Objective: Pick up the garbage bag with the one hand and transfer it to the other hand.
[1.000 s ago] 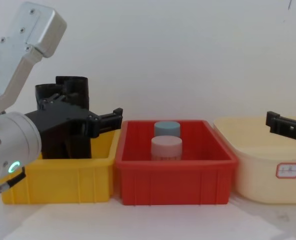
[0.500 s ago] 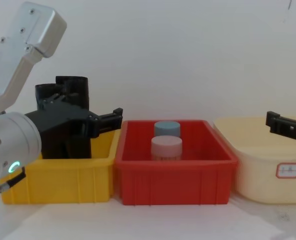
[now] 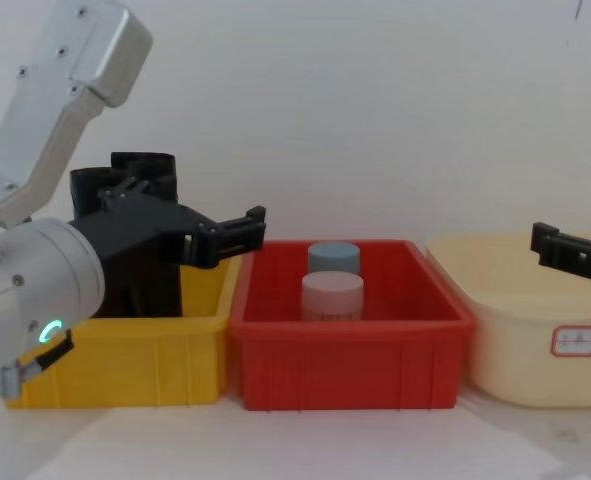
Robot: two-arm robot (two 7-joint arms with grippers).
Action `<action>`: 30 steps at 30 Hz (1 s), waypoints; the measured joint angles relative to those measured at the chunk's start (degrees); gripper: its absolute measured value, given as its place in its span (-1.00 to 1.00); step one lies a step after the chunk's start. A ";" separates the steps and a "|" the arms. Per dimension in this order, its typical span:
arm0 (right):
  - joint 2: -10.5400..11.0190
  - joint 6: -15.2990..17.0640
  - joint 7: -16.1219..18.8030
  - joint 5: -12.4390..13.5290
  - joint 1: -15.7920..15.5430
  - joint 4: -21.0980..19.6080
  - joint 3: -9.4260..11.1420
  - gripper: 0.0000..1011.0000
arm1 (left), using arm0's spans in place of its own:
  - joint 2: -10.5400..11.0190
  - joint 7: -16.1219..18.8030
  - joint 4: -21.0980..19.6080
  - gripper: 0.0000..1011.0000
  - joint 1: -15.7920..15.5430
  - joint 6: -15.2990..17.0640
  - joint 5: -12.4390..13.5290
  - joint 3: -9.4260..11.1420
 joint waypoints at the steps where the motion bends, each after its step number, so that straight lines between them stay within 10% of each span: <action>1: 0.00 0.00 0.00 0.00 0.00 0.00 0.00 0.98 | -0.06 0.14 -0.18 0.98 0.13 -0.02 0.17 0.04; 16: 0.00 0.00 0.00 0.00 0.00 0.00 0.00 0.98 | -0.28 6.09 -6.40 0.98 6.12 2.30 2.88 -1.54; 30: 0.00 0.00 0.01 0.00 0.00 0.00 0.00 0.98 | 0.50 12.25 -10.89 0.98 12.05 4.94 3.95 -7.30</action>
